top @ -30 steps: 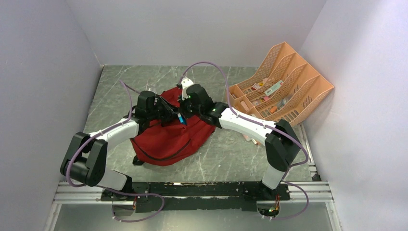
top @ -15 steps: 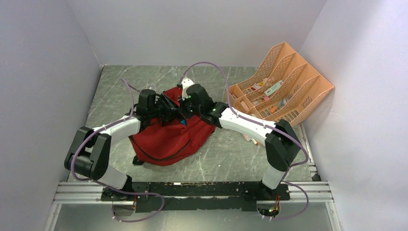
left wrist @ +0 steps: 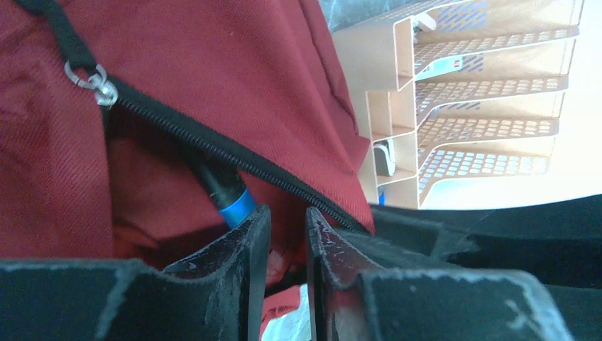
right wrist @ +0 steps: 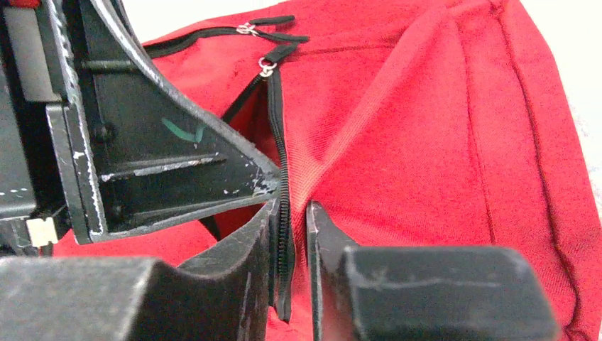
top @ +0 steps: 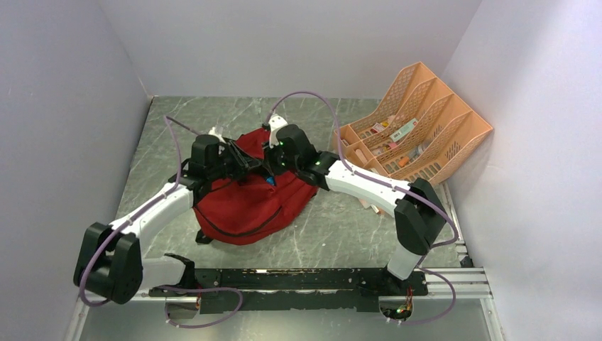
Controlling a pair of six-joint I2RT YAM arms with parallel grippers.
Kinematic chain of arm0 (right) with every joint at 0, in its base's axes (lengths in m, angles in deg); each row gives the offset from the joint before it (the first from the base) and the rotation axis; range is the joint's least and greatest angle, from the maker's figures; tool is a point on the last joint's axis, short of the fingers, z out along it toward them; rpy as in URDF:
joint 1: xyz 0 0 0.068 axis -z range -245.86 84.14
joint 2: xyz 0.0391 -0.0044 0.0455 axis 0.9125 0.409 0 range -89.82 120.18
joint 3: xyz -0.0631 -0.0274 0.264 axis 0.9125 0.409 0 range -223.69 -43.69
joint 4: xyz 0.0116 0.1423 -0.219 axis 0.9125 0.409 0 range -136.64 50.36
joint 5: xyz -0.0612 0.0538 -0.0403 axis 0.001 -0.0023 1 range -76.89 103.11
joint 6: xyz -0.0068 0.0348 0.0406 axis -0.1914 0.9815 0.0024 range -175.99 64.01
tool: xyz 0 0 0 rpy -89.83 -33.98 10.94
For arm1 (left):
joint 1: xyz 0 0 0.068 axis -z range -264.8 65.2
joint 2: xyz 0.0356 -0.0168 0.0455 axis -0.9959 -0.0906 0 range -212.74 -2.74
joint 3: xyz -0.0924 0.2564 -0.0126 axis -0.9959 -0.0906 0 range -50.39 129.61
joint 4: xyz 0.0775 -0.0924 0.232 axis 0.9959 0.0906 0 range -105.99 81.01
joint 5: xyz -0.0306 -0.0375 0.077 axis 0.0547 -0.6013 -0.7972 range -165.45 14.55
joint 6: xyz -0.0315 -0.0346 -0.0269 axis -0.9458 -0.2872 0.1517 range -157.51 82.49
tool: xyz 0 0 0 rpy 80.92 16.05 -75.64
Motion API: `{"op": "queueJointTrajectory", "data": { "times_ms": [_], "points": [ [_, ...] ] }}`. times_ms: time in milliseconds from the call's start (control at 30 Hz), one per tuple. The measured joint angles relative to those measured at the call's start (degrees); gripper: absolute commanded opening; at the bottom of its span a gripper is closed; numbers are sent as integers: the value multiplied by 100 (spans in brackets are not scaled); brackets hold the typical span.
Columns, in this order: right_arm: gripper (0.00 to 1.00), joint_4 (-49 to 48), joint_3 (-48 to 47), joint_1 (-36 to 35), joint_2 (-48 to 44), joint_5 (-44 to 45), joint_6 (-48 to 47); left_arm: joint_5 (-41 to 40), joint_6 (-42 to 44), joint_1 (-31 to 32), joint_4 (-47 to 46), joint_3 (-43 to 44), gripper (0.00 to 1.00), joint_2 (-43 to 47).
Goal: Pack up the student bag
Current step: Place the stationery in the student bag, then pick up the stationery from the center of the board.
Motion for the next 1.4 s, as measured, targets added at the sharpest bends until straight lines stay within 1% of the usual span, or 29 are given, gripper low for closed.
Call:
{"op": "queueJointTrajectory", "data": {
  "times_ms": [100,167,333,533,600,700,800,867,967,1067,1233,1400],
  "points": [
    [33,4,0,-15,-133,7,9,-94,181,0,297,-120,29,334],
    [35,13,13,-28,-297,33,11,-160,302,0,538,-221,29,560],
    [37,98,278,-48,-1023,208,35,-385,595,0,1113,-643,29,1290],
    [41,680,787,39,-1915,992,319,-614,911,0,1729,-850,30,2159],
    [43,962,1034,221,-2127,1222,492,-704,1029,0,1869,-828,30,2382],
    [47,1414,1506,778,-2424,1414,717,-866,1189,0,2107,-686,29,2562],
    [53,1810,1902,1405,-2590,1475,817,-1023,1311,0,2299,-452,35,2586],
    [56,2013,2065,1784,-2608,1440,802,-1134,1390,0,2380,-286,37,2638],
    [57,2164,2177,2214,-2496,1161,675,-1209,1458,0,2404,-216,37,2758],
    [57,2127,2177,2586,-2100,791,531,-1274,1517,0,2481,-151,37,2881],
    [57,2011,2181,2911,-1246,538,361,-1388,1620,0,2660,-52,38,2896],
    [59,1864,2186,3086,-813,391,227,-1578,1779,0,2905,-22,38,2951]
  ]
}}
